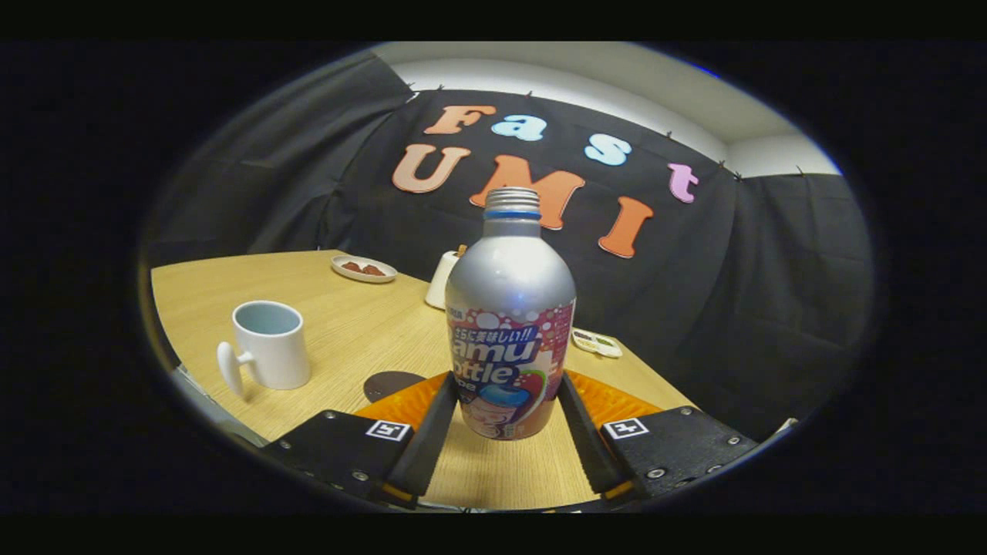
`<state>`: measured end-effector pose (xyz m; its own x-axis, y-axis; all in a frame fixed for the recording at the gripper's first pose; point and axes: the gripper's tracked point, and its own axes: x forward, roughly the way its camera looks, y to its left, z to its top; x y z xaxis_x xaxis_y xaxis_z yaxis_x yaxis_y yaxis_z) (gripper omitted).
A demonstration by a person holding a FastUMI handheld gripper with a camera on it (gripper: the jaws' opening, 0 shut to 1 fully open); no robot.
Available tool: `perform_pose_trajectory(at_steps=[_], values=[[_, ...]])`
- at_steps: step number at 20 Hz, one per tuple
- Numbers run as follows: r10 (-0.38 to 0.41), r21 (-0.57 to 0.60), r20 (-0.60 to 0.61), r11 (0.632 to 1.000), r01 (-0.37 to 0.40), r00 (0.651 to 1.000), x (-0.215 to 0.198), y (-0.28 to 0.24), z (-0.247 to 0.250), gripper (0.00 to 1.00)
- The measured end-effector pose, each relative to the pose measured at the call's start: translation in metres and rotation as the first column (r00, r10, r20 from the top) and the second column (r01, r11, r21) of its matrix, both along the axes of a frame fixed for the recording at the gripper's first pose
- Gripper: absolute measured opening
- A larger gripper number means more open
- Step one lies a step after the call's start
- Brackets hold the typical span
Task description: Take the bottle from table, then pour the juice into the cup, finally place the bottle on the coaster
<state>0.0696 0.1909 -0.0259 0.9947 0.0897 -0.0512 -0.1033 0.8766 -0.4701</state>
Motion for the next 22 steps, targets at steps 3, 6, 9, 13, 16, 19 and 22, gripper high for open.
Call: perform_pose_trajectory(at_steps=[3,6,9,13,16,19,22], values=[[0.009,-0.084,0.014,0.996,-0.008,1.0,0.001,0.013,0.001,0.76],[0.019,-0.172,0.025,0.985,-0.014,1.0,0.003,0.025,0.001,0.76],[0.018,-0.279,0.055,0.96,-0.002,0.998,0.006,0.031,0.003,0.76],[0.044,-0.41,0.1,0.912,0.001,0.994,0.006,0.044,0.003,0.76],[0.068,-0.482,0.102,0.876,-0.011,0.992,0.007,0.052,-0.003,0.76],[0.078,-0.536,0.103,0.844,-0.011,0.992,0.009,0.056,-0.005,0.76],[0.096,-0.614,0.126,0.789,0.002,0.987,0.009,0.064,-0.002,0.76]])
